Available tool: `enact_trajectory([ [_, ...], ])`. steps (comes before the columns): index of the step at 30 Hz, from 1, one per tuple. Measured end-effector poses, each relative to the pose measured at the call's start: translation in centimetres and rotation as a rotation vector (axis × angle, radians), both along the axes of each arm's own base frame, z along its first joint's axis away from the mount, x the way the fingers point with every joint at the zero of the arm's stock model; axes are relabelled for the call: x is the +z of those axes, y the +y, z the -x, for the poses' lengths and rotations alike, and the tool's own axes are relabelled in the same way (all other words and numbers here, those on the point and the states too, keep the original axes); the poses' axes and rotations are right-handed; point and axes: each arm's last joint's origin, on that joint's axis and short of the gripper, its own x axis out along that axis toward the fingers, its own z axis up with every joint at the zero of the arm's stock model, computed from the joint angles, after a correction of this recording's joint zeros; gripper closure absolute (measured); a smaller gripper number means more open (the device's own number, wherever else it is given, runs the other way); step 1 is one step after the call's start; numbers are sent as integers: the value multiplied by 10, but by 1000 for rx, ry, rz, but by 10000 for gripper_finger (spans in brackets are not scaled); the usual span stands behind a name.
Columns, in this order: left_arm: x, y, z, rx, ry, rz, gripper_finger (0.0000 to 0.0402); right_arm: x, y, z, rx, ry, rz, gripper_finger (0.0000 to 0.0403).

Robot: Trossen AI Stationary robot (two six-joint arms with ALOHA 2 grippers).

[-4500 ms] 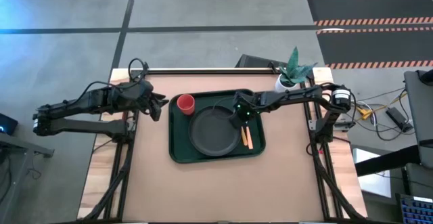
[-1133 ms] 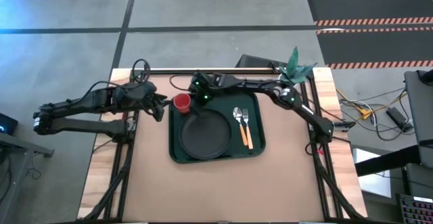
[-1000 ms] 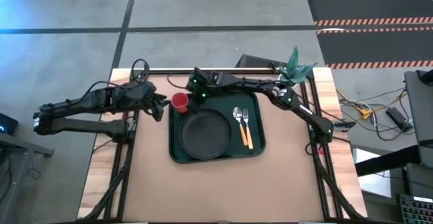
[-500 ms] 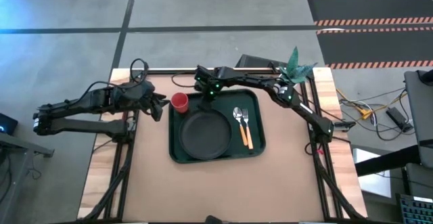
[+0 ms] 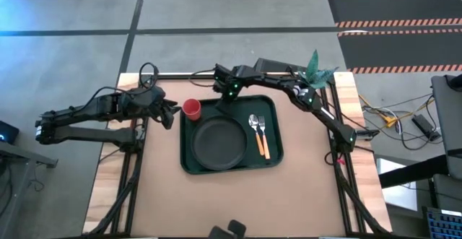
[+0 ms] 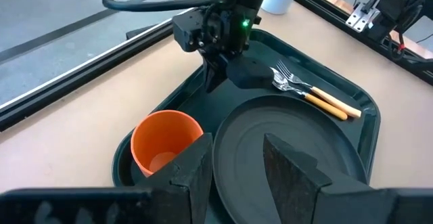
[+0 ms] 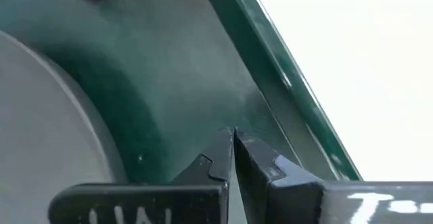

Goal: Pick and place plate/cup/fork/spoon on tray
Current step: Adjust the black serving tray

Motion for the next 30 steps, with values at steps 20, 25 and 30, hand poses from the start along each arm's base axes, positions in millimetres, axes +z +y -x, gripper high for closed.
enact_trajectory([
  [20,0,0,0,0,1,1,288,-10,-8,0,-12,-36,22,394],
  [25,0,0,0,1,1,1,288,-10,-21,6,-45,-49,19,394],
  [30,0,0,0,1,0,1,288,-10,-31,11,-68,-46,24,394],
])
